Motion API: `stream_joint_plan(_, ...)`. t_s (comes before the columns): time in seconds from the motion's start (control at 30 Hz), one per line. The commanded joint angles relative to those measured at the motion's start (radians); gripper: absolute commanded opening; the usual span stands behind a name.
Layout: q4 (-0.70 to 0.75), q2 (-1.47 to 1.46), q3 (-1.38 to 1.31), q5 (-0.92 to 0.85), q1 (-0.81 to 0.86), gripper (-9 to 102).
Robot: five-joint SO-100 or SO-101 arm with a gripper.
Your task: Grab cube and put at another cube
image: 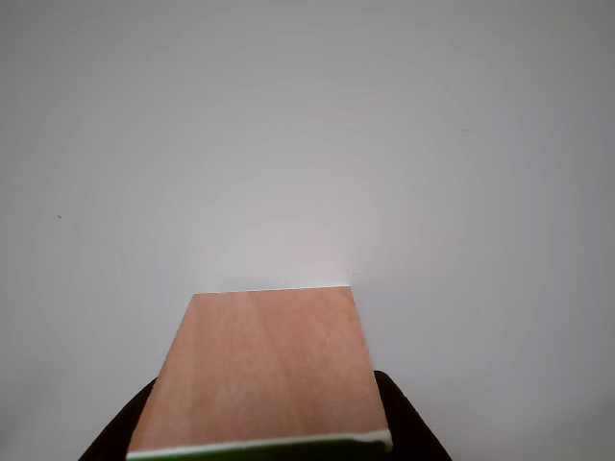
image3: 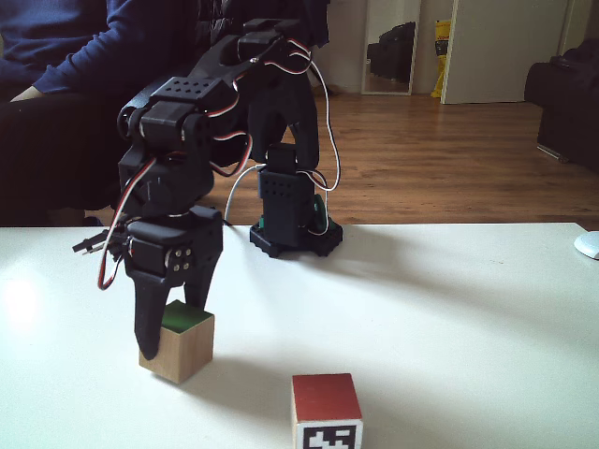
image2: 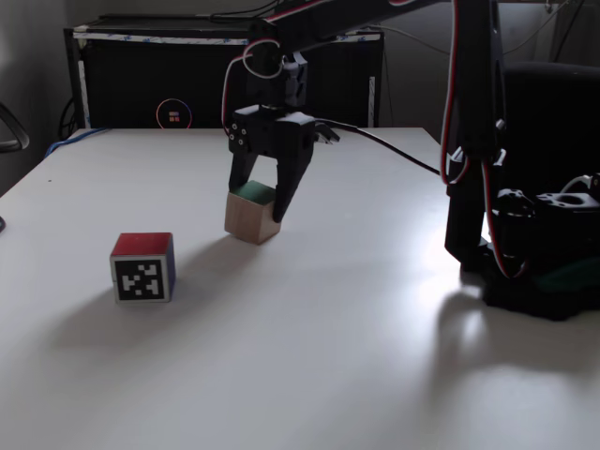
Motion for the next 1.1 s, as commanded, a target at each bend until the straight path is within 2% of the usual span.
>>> stream_joint_plan(0.0, 0.029, 0.084, -0.026, 0.005, -0.029, 16)
stream_joint_plan(0.3, 0.210, 0.359, -0.026, 0.091, -0.242, 17)
stream_joint_plan(0.57, 0.255, 0.541, -0.041, 0.190, -0.446, 16)
stream_joint_plan(0.77, 0.308, 0.416, -0.196, 0.272, -0.494, 16)
stream_joint_plan(1.07, 0.324, 0.178, -0.391, 0.304, -0.503, 16)
